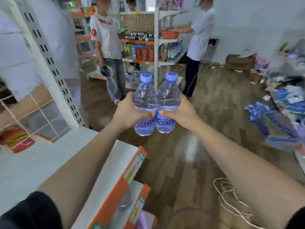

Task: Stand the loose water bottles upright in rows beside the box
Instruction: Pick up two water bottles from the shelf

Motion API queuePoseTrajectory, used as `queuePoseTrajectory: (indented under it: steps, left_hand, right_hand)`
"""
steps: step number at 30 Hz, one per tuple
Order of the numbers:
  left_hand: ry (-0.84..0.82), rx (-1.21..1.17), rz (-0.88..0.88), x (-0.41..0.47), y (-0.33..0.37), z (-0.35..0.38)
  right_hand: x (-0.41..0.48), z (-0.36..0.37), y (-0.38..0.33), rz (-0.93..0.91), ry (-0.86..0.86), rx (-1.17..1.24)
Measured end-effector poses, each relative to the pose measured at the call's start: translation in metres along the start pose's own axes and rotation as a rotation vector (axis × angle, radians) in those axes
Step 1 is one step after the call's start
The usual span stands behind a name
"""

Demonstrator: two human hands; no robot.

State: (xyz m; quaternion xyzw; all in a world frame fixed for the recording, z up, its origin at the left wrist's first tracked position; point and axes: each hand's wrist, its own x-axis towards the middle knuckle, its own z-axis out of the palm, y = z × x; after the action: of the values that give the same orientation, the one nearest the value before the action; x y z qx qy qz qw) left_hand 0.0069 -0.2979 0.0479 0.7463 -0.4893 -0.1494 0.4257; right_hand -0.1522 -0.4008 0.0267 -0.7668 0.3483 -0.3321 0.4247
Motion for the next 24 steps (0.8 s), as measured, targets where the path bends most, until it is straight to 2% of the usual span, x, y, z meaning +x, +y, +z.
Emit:
queuePoseTrajectory:
  steps: [3, 11, 18, 24]
  left_hand:
    - [-0.099, -0.035, 0.025, 0.048, 0.022, 0.069]
    - [-0.307, -0.067, 0.023, 0.171, 0.065, 0.238]
    - [-0.481, -0.031, 0.028, 0.292, 0.092, 0.364]
    - [-0.588, -0.096, 0.066, 0.406, 0.114, 0.464]
  right_hand:
    - [0.025, -0.056, 0.046, 0.049, 0.07, -0.031]
    - [0.108, -0.185, 0.169, 0.222, 0.118, -0.005]
    - [0.189, -0.269, 0.259, 0.309, 0.267, -0.029]
    - [0.275, -0.332, 0.333, 0.379, 0.377, -0.143]
